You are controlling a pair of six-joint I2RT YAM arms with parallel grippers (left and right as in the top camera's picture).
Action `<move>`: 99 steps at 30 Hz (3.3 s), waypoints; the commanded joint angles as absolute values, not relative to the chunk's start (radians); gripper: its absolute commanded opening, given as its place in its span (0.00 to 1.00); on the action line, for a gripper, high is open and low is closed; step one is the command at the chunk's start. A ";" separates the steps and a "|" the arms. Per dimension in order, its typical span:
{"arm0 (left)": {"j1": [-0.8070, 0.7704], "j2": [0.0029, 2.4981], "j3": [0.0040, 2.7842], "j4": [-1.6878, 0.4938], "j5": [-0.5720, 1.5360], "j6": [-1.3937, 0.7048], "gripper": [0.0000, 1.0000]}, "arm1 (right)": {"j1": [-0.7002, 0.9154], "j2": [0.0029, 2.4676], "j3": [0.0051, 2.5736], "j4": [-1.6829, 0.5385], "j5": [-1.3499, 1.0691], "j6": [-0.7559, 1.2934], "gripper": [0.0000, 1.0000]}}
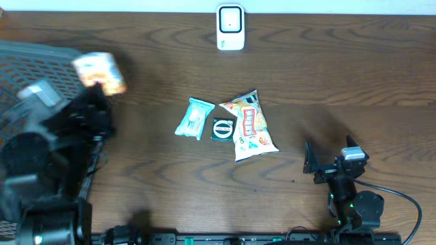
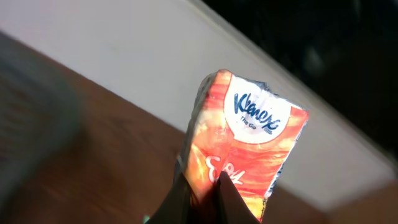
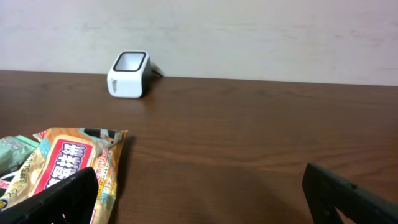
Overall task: Scan the item barcode
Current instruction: 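Carry the Kleenex pack out and set it left of the green pouch, then reach the left gripper into the basket and grasp the teal Listerine bottle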
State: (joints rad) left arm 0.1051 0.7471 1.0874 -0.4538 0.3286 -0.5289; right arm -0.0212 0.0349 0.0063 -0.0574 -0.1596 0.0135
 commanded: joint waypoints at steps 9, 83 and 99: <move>-0.201 1.105 1.075 -0.574 0.013 -0.299 0.08 | -0.012 0.032 0.006 -0.061 -0.156 0.002 0.99; -0.184 1.287 1.280 -0.578 -0.065 -0.246 0.98 | -0.012 0.032 0.006 -0.061 -0.156 0.002 0.99; 0.535 1.174 1.298 -0.805 0.078 -0.319 0.98 | -0.012 0.032 0.006 -0.061 -0.156 0.002 0.99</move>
State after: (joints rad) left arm 0.4137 1.1191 1.3067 -0.7910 -0.0795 -0.3008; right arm -0.0212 0.0349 0.0063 -0.0574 -0.1596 0.0135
